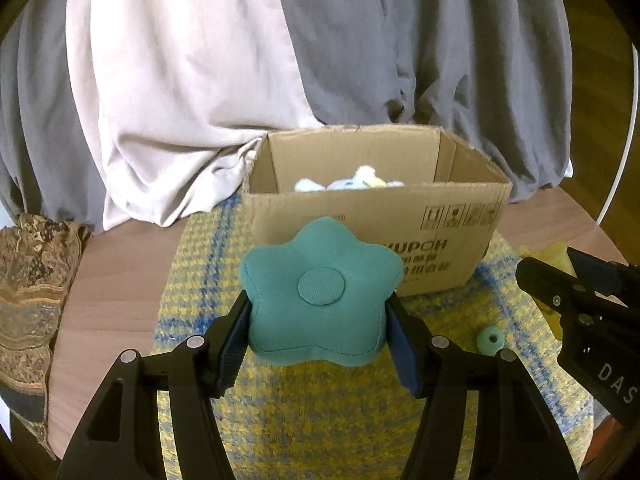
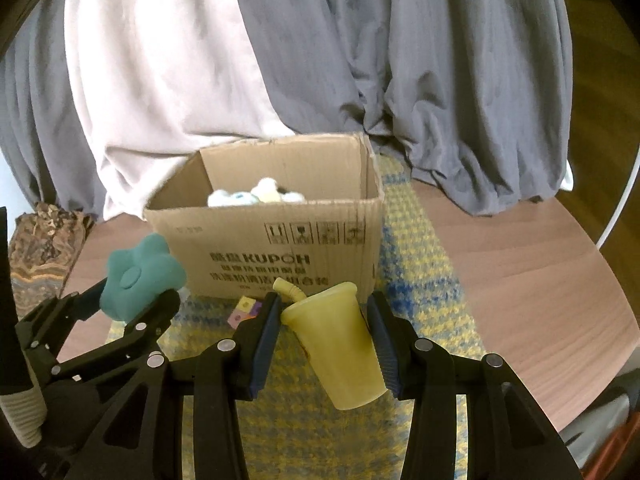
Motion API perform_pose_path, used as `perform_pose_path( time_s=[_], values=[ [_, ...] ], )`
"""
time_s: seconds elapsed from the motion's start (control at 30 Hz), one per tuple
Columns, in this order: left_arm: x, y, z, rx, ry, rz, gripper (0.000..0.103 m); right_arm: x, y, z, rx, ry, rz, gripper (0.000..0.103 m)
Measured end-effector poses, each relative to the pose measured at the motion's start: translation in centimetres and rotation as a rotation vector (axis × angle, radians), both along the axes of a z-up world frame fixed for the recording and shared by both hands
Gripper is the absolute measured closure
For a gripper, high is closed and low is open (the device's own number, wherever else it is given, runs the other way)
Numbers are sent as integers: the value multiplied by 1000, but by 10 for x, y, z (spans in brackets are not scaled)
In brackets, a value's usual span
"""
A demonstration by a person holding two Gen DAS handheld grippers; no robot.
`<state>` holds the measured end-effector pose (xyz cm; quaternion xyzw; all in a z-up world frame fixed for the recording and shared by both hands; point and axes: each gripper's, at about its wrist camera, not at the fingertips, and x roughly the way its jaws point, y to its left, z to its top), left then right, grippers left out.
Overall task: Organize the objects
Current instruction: 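Carry the flower and cup up over the box with both tools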
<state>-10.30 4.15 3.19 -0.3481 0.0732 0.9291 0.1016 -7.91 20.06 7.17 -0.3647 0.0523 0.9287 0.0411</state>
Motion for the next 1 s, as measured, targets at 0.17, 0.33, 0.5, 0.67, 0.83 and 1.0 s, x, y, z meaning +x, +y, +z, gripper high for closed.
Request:
perform_pose_path(
  time_s=[0.17,0.33,0.5,0.67,0.83,1.0],
  values=[
    [-1,1,13,9,21,-2,42,1,1,15,-2,27,5,58],
    [-4,4,27,14,46,-4,41,-2,3,32,5,56,4,58],
    [-8,6,41,25,67,-9,41,-6,5,48,13,83,2,58],
    [-14,8,53,34,87,-10,41,-13,6,58,16,97,4,58],
    [-23,11,64,36,105,-12,41,-22,7,69,23,112,1,58],
    [-33,14,76,41,117,-18,41,-31,10,79,22,121,-1,58]
  ],
)
